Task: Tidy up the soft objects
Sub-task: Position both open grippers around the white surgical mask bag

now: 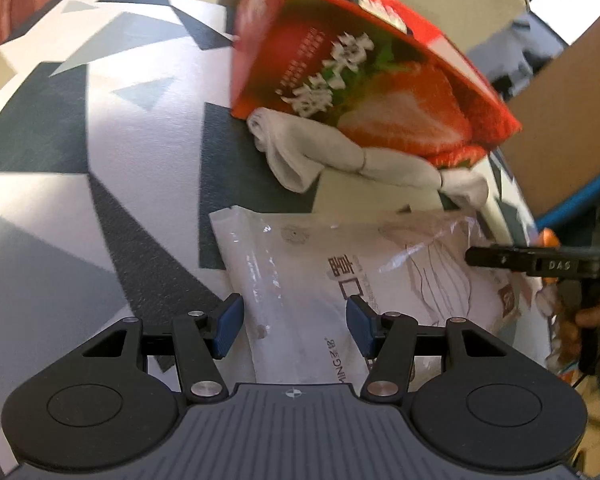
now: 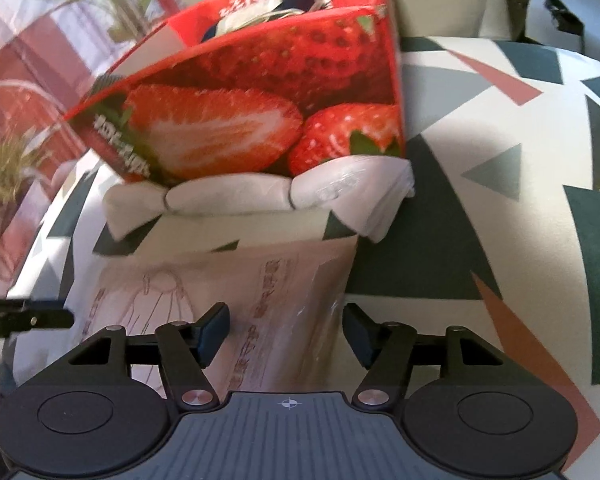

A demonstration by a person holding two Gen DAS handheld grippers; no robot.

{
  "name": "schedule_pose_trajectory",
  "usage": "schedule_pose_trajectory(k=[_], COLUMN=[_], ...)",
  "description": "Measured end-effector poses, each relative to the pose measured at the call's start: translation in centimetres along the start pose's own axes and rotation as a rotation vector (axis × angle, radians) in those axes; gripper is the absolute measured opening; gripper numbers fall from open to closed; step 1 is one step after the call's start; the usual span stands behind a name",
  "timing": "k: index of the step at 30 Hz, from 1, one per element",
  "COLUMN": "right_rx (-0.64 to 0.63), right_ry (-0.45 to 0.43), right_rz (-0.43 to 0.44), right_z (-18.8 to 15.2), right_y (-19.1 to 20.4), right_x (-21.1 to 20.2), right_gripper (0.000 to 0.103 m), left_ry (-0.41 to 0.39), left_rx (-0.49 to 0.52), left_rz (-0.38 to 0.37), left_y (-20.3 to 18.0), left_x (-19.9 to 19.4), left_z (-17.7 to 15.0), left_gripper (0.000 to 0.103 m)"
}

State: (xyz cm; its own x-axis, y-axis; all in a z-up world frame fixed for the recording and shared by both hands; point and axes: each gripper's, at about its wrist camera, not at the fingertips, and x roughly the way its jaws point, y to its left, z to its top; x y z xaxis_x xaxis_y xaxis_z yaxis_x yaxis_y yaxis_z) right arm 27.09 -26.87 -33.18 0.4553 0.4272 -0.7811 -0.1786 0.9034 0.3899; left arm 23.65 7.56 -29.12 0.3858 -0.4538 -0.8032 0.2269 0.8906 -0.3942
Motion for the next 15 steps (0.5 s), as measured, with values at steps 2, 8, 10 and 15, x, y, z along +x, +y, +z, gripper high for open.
schedule_pose_trajectory(k=[2,8,10,15], right_rx=[-0.021,-0.038,-0.063,-0.094], right_ry=[0.026,0.048,0.058,0.060], right_rz=[-0.001,-0.009,-0.023,-0.039], right_z=[0.0,0.8,1.2,2.0], right_y=[0.4,1.2,1.5,1.6], right_x=[0.1,0.9,1.2,1.7], right_gripper=[0.065,0.073,0.076,0.080], left_ry=[0.019,0.051,0.045,0.047], left_rx=[0.019,0.005,-0.022,-0.029], left_rz=[0.001,-0.041,-0.059,-0.063], left_y=[-0.3,-0.5,-0.1,-0.6], left_x=[0.3,1.4,1.7,2.4], left_z=[0.5,1.8,2.2,2.9], left_gripper=[0.059,0.063,0.064,0.064])
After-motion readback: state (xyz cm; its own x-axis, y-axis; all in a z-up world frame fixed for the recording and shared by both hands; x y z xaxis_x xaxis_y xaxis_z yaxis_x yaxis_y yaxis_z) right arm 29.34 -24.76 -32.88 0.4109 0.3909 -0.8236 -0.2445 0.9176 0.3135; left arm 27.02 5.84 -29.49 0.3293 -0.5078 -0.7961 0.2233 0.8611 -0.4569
